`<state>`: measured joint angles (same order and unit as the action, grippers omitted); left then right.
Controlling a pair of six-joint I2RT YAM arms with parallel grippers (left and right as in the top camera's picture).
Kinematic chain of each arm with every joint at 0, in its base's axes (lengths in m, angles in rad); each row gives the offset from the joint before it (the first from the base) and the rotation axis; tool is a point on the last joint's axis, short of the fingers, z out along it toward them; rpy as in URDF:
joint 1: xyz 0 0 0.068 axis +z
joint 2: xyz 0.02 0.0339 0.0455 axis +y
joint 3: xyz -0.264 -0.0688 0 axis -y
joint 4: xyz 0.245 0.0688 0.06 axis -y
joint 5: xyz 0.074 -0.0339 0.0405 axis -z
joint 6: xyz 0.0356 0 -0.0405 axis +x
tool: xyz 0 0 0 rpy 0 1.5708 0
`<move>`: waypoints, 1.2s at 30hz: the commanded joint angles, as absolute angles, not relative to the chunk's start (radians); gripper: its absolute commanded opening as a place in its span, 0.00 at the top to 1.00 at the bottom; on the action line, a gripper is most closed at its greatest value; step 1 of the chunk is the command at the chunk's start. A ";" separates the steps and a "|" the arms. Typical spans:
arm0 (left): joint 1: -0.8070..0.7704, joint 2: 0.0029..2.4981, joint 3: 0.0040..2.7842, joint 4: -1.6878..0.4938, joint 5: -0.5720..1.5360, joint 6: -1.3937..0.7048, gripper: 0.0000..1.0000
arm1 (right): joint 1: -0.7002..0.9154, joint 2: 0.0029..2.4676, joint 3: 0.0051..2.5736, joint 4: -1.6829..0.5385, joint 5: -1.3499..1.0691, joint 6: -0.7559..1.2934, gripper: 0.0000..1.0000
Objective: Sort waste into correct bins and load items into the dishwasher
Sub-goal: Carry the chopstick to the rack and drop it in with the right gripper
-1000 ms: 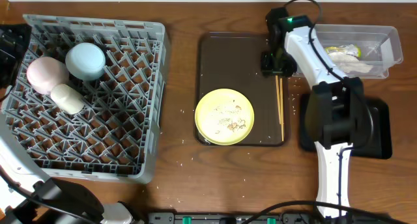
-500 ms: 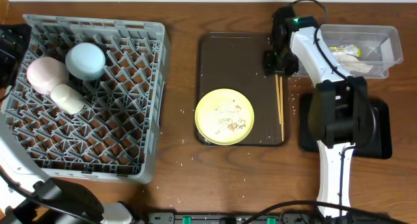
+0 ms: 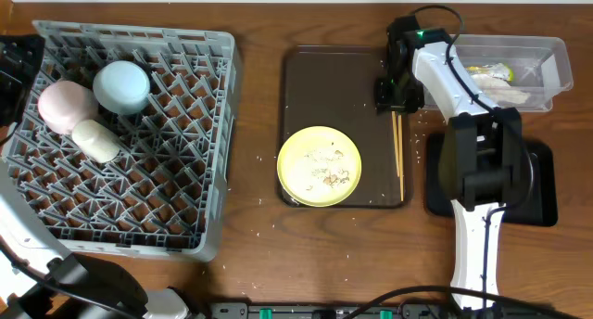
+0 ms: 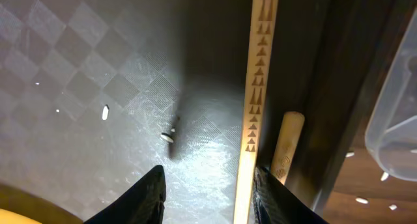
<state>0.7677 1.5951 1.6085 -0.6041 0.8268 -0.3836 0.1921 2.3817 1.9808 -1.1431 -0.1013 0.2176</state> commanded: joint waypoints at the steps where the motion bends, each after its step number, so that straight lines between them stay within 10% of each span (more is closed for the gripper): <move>1: 0.769 1.577 1.609 -0.611 0.818 -0.359 0.03 | 0.196 2.375 1.953 -1.134 -0.110 0.201 0.59; 8: 0.769 1.576 1.609 -0.626 0.818 -0.359 0.03 | 0.197 2.375 1.891 -1.115 -0.131 0.216 0.68; 13: 0.769 1.577 1.609 -0.626 0.818 -0.359 0.03 | 0.197 2.375 1.898 -1.112 -0.185 0.238 0.98; 36: 0.769 1.577 1.609 -0.628 0.818 -0.359 0.03 | 0.253 2.369 2.325 -0.960 -0.708 0.599 0.99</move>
